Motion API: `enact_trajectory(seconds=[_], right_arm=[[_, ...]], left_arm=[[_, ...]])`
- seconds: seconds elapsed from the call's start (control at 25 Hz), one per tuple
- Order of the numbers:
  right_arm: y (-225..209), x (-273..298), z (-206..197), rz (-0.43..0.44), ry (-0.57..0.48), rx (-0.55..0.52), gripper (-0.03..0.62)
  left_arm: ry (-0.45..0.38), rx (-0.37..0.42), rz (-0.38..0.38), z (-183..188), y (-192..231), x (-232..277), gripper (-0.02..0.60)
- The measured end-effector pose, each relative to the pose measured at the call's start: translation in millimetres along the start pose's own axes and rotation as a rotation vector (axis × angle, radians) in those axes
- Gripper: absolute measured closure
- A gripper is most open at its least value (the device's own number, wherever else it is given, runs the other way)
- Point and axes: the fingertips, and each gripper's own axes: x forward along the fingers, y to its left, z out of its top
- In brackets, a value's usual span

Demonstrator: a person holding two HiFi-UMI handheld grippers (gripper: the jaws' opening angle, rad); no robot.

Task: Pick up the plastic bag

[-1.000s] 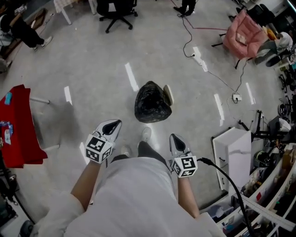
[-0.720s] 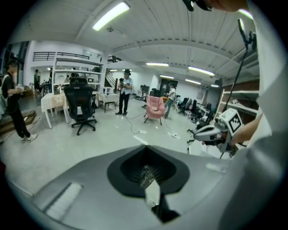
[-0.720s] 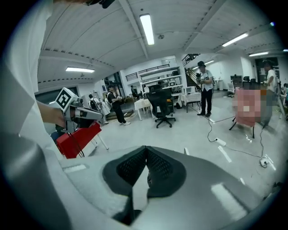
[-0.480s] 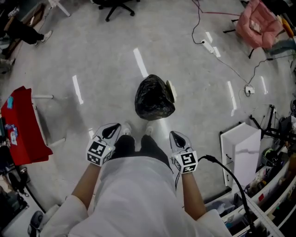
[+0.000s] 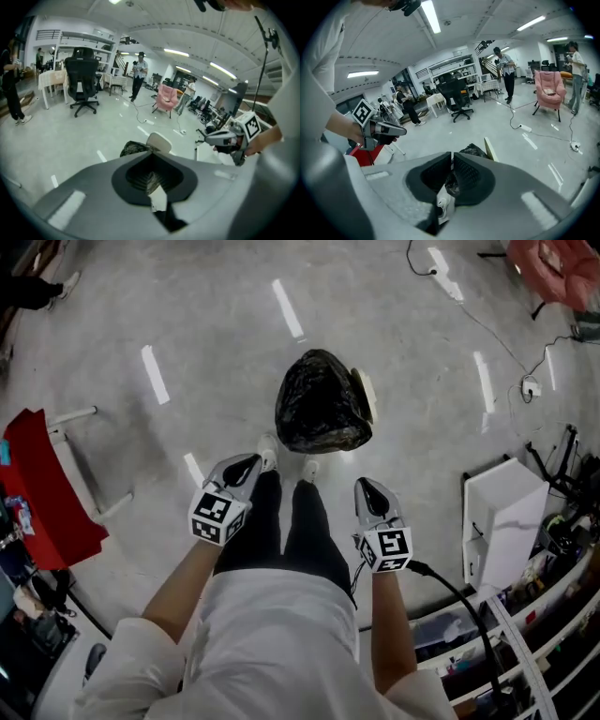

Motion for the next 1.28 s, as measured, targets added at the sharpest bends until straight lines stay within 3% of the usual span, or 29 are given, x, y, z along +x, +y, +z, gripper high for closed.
enact_trajectory(seconds=[0.32,0.6,0.8,0.96,1.04,1.12,1.2,1.24,1.28], right_arm=[[-61,89,-87,-0.090,0.125,0.072,0.520],[-131,164,-165,-0.226,0.163,0.157,0.426],[-170,207,-210,-0.316,0.219,0.135,0.299],[-197,232,-234,-0.386,0.248,0.183,0.209],[-204,244,-246,-0.389,0.273,0.216,0.191],[-203,257,-256,-0.349,0.298,0.235,0.189],[-197,267,-264,-0.280,0.326,0.237,0.192],[-195,270,-266,-0.255,0.340,0.222,0.237],[-195,271,-266,-0.244,0.352,0.197,0.364]], left_arm=[[0.162,-0.086,-0.049,-82,64,127,0.549],[0.336,-0.272,-0.095,-178,126,239,0.345],[0.375,-0.296,-0.159,-201,143,286,0.222],[0.403,-0.291,-0.234,-214,134,313,0.133],[0.422,-0.285,-0.247,-221,132,324,0.126],[0.427,-0.282,-0.206,-229,139,333,0.126],[0.400,-0.274,-0.127,-229,151,336,0.259],[0.379,-0.273,-0.090,-225,156,336,0.338],[0.360,-0.273,-0.060,-221,159,335,0.393]])
